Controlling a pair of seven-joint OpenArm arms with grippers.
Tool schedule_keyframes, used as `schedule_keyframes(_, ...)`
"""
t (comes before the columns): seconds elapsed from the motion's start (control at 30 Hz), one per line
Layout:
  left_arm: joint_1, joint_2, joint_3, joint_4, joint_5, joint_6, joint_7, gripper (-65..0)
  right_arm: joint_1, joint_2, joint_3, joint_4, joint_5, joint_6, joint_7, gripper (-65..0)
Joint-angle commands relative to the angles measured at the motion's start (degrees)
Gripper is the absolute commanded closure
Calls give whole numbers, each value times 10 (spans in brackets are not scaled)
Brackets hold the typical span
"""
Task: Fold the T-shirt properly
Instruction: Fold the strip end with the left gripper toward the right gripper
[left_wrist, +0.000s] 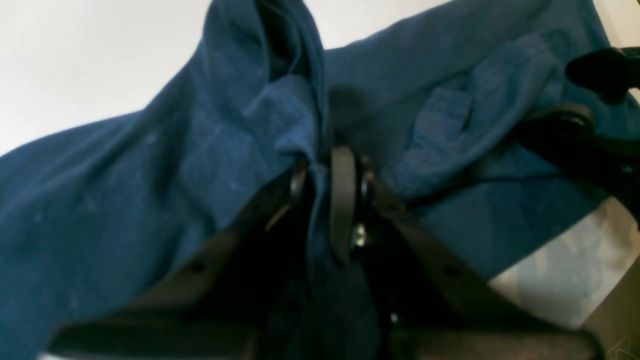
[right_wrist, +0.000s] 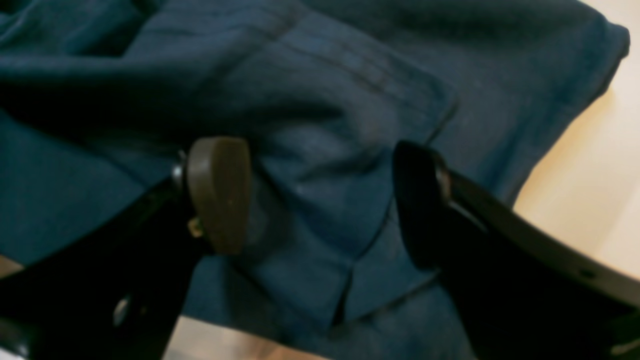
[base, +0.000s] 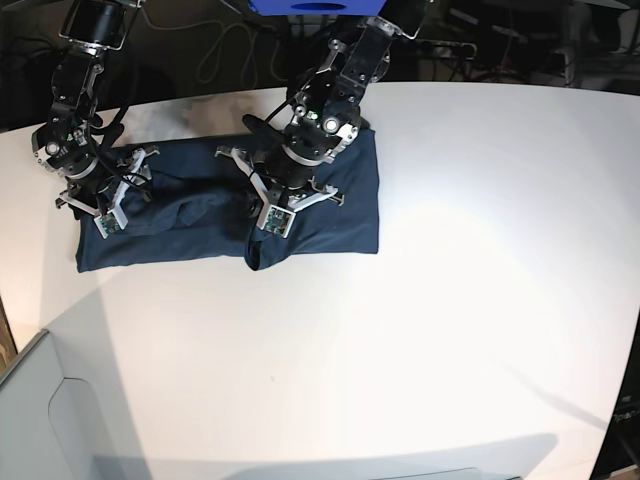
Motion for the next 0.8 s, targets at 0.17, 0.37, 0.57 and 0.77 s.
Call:
schedule_keyframes(0.17,-14,8,4,-7,-3,0,-14,0,5,8,2,9,7,7,8,-424)
schedule_keyframes(0.37,-14,8,5,-7,-3,-4,-14,0,3,9,-20,10,7,7,8,-424)
schedule_keyframes(0.57,-14,8,32,-7,-3,-3,-12,0,2,9,-25,12,7,7,8,-424)
schedule_keyframes(0.77,-14,8,33,-7,-3,0,-8,0,3,9,-26,13,7,7,8,-424)
